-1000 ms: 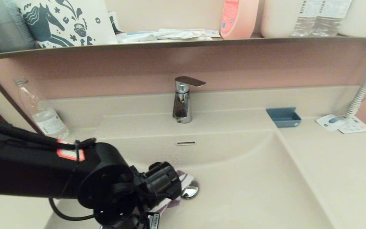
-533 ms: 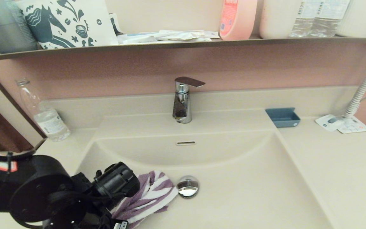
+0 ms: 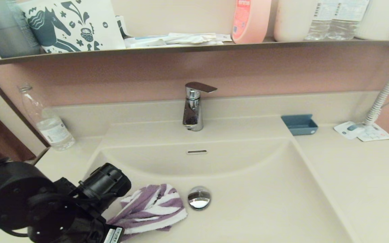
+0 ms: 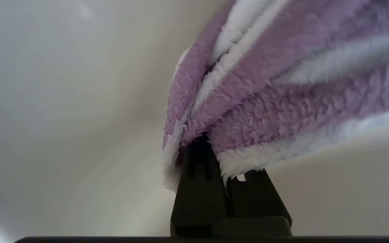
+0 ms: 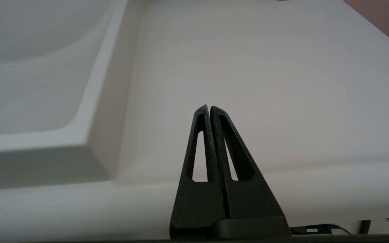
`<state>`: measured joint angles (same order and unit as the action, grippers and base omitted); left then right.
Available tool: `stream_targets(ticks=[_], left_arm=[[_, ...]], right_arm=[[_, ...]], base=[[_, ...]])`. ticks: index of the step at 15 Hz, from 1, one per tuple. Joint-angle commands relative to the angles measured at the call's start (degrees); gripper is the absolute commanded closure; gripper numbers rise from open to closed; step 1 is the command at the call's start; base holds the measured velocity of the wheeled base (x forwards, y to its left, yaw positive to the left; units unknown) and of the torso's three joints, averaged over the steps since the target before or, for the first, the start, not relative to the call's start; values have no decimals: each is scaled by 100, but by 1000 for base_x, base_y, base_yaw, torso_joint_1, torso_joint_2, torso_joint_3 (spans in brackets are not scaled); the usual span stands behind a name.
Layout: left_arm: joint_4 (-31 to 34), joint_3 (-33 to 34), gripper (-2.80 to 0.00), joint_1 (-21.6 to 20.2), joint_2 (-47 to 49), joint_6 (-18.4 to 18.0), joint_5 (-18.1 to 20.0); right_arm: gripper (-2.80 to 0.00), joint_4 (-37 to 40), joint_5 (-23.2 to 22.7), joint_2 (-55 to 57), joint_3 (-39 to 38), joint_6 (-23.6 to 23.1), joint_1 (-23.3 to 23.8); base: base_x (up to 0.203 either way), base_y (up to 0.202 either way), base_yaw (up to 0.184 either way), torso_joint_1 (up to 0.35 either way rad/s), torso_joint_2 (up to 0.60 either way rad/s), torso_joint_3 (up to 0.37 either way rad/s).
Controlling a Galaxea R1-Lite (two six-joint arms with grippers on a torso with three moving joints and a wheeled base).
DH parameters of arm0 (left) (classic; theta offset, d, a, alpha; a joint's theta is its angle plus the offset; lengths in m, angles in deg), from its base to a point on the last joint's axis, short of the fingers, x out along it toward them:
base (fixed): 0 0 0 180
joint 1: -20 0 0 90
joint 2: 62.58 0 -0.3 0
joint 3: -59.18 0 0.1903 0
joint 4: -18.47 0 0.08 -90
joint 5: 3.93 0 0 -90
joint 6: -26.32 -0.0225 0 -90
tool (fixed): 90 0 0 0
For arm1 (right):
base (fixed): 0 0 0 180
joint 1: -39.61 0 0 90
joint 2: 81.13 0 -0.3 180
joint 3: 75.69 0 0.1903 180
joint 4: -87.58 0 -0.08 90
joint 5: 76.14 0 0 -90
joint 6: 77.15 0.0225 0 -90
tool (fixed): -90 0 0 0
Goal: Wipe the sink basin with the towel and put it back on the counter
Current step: Wipe the sink
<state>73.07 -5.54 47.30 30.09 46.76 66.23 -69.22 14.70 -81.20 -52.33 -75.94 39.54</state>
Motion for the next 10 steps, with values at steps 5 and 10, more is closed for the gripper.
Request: stream_targets(ticks=[5, 10], left_arm=[[-1362, -133, 0, -61, 463, -302, -46], [-3122, -70, 0, -106, 1209, -323, -53]], right_arm=[[0, -2, 0, 7, 0, 2, -1], [0, -2, 0, 7, 0, 2, -1]], base=[[0, 0, 0, 1, 8, 0], [0, 0, 0, 0, 0, 0]])
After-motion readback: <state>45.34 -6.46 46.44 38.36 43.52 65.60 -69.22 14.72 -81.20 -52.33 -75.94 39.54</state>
